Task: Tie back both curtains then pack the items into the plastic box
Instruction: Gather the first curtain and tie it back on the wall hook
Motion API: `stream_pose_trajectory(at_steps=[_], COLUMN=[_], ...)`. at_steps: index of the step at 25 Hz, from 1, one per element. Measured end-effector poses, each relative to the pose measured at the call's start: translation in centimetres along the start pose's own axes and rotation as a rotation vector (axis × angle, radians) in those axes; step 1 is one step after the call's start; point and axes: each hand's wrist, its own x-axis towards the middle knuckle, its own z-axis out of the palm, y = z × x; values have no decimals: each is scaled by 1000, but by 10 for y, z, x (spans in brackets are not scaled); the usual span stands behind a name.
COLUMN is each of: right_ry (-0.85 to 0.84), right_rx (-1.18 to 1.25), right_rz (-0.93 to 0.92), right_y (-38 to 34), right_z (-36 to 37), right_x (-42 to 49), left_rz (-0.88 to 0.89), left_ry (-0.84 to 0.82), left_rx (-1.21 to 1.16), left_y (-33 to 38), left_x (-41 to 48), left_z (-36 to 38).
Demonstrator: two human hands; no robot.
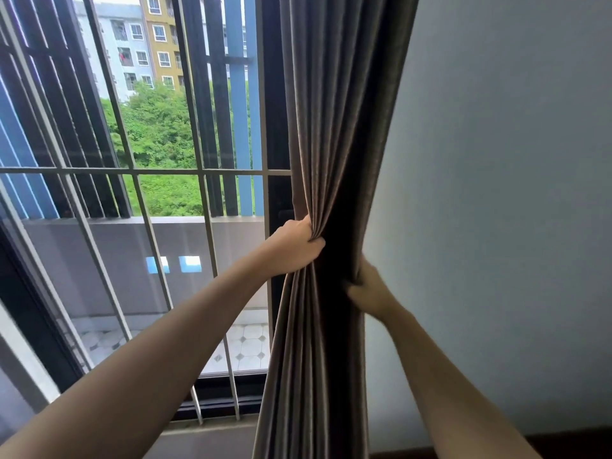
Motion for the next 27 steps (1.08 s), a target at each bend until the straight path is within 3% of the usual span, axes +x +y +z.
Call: stream_pose_trajectory(at_steps=[3,9,12,14,17,20,24,27], right_ry=[-185,-279,-278,-295,-131,171,175,155], right_rx=[26,15,28,170,516,674,542,613], right_rz=[81,206,179,173,160,175,179,201], right_y=[14,15,4,4,-5,-24,-42,-51], right_z=[40,62,68,69,58,37,20,17], right_x=[-19,-22,-23,-30,-31,-9,32,44], left_rz=[-11,-48,-10,-22,-42,-25,30,16], left_ry=[-34,-88,-16,91,100,42,-75,-168], left_rx=[-23,-176,-144,-45,-36,-173,-432,-562], left_y=[6,7,8,12,10,-1,-1,-5], left_x=[3,5,7,8,6,-3,-26,-33], left_z=[-3,0,11,17,15,8,0,-11])
